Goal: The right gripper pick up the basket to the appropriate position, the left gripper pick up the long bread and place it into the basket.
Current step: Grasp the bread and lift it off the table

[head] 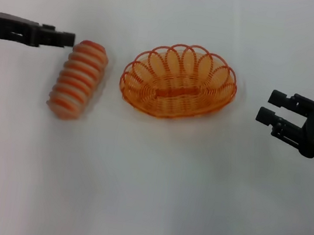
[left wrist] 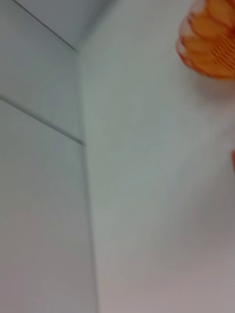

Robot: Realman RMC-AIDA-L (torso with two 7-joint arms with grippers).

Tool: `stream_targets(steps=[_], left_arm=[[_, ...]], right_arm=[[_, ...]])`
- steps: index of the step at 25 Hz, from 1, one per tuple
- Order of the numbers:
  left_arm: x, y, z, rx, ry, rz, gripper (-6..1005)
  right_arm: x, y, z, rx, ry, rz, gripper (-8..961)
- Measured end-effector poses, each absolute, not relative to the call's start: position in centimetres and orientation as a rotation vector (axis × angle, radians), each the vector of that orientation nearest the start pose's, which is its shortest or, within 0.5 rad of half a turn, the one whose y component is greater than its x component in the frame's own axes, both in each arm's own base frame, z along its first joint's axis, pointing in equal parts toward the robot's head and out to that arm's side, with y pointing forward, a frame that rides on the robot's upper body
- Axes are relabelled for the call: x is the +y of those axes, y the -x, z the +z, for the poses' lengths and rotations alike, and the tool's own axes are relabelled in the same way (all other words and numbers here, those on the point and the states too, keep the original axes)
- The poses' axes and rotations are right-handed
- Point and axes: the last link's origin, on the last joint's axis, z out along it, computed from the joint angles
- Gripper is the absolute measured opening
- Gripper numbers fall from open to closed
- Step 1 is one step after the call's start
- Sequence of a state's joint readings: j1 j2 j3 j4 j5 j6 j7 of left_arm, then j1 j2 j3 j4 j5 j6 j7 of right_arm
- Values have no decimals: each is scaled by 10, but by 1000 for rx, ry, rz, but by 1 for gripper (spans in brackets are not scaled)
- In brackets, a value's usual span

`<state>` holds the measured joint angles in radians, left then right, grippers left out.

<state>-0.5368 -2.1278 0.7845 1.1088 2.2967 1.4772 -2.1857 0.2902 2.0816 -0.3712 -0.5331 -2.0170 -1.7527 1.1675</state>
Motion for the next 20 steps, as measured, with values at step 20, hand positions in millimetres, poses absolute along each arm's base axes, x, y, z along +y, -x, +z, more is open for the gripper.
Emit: stream_targets(steps=[20], left_arm=[[381,213,-16,-1159,2362,192,596]], right_arm=[[242,-330,17,775,2420,970,583]])
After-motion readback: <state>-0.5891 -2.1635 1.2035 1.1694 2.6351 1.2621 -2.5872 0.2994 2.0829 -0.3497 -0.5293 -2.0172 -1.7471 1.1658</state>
